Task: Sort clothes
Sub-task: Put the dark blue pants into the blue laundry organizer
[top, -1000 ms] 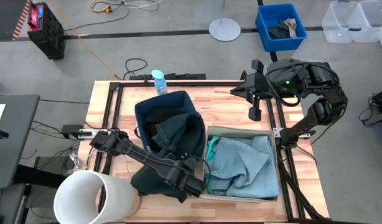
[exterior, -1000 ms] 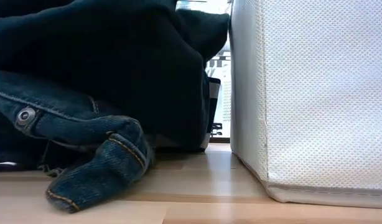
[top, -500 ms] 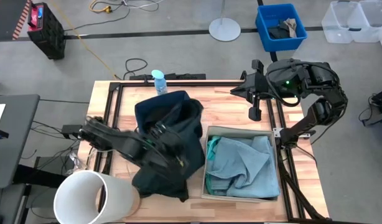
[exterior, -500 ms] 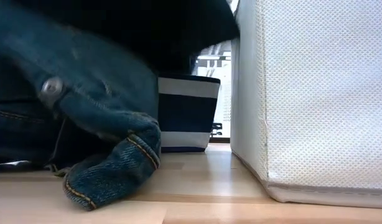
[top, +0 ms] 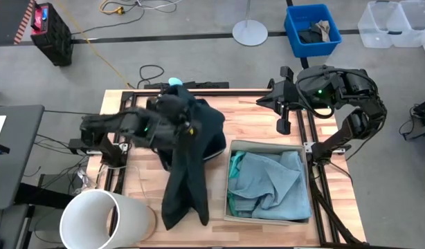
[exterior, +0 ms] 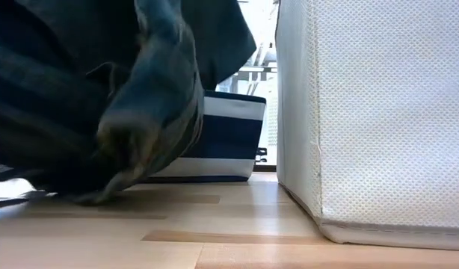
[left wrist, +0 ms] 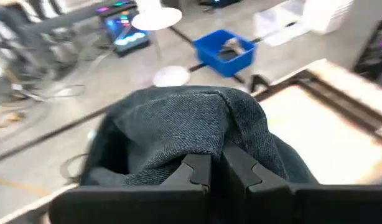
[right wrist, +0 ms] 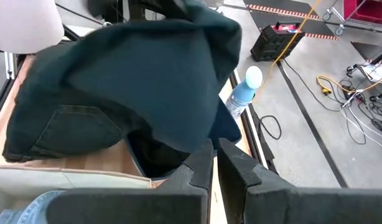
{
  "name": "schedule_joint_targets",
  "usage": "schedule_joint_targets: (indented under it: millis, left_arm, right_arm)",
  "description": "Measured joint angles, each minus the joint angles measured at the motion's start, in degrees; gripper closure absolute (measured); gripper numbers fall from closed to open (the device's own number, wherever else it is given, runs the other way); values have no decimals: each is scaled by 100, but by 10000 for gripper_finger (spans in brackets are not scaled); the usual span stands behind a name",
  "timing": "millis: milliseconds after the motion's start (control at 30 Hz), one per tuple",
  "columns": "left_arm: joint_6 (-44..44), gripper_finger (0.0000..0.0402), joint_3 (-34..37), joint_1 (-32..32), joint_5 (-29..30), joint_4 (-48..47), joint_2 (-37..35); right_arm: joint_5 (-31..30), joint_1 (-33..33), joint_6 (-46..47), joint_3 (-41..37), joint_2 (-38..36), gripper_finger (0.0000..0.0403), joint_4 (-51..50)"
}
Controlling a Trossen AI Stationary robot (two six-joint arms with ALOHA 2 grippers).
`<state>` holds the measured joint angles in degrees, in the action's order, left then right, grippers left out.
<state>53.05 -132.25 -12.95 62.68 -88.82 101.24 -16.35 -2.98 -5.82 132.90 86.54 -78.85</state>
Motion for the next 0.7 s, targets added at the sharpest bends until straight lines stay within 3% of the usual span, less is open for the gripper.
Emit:
schedule_joint_targets:
  millis: [100,300,567,700]
  left_arm:
    - [-357,399,0,463,-321,-99,138]
    - [-701,396,162,1280,-2112,-106,696]
    - [-847,383,982,1567,-3706,-130,1468]
    - [-1045,354,1100,1563,-4301,-126,1727]
  right_arm:
    - [-1,0,67,0,0,363,1]
    - [-1,0,130,0,0,363,2]
    - [2,0,135,0,0,363,0]
    - [1,0,137,0,0,363,0]
